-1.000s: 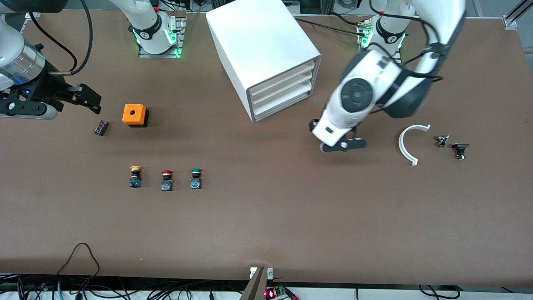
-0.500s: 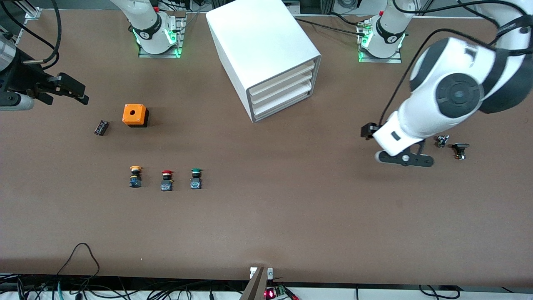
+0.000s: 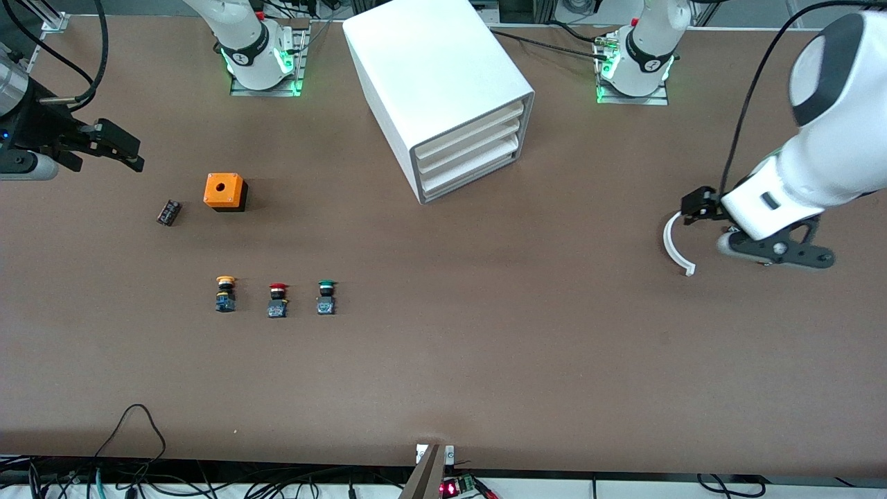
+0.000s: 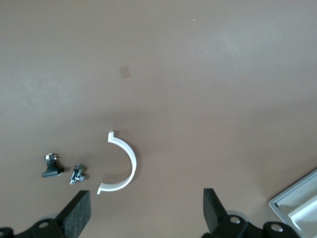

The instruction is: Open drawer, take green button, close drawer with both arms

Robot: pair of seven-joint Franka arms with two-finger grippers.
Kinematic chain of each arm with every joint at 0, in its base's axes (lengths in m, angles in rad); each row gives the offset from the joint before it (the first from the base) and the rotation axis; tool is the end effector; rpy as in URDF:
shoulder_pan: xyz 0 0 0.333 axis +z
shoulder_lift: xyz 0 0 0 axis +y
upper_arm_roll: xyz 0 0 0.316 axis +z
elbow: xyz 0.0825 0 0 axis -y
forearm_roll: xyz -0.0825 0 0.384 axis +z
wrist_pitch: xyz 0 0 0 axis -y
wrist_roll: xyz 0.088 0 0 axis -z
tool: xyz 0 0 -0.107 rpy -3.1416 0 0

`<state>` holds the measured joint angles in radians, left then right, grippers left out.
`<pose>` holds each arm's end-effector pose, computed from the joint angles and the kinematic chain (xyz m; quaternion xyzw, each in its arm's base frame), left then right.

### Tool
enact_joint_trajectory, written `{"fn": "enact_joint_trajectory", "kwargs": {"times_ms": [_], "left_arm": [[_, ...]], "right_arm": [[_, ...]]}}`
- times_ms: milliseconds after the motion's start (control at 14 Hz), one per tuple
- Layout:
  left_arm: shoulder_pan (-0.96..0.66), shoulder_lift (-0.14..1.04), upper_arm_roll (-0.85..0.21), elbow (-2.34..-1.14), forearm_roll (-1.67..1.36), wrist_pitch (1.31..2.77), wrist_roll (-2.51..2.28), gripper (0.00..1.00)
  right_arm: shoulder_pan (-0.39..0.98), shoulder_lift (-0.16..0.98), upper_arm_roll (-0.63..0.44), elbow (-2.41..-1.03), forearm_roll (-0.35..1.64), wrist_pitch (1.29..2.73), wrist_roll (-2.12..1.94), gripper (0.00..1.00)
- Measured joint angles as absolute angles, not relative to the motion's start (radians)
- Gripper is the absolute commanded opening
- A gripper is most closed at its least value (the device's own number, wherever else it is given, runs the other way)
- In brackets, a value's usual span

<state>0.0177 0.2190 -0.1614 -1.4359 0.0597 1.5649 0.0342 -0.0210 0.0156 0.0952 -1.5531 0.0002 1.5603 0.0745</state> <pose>0.6122 -0.0717 0.5605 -0.9950 0.0887 0.0428 0.0147 0.5568 0.0410 0.6233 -1.0000 0.0002 0.0042 0.0005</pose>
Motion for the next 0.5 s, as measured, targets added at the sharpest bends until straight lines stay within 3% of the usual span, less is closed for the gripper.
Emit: {"fn": "enact_joint_trajectory", "kwargs": {"times_ms": [286, 500], "left_arm": [[-0.021, 0.065, -0.063, -1.580, 0.051, 1.651, 0.039, 1.00], [-0.033, 0.017, -0.033, -1.640, 0.051, 1.650, 0.039, 1.00]], "right_arm": [[-0.019, 0.016, 0.100, -1.548, 0.000, 1.561, 0.076, 1.00], [-0.012, 0.016, 0.101, -1.544, 0.000, 1.561, 0.076, 1.00]]}}
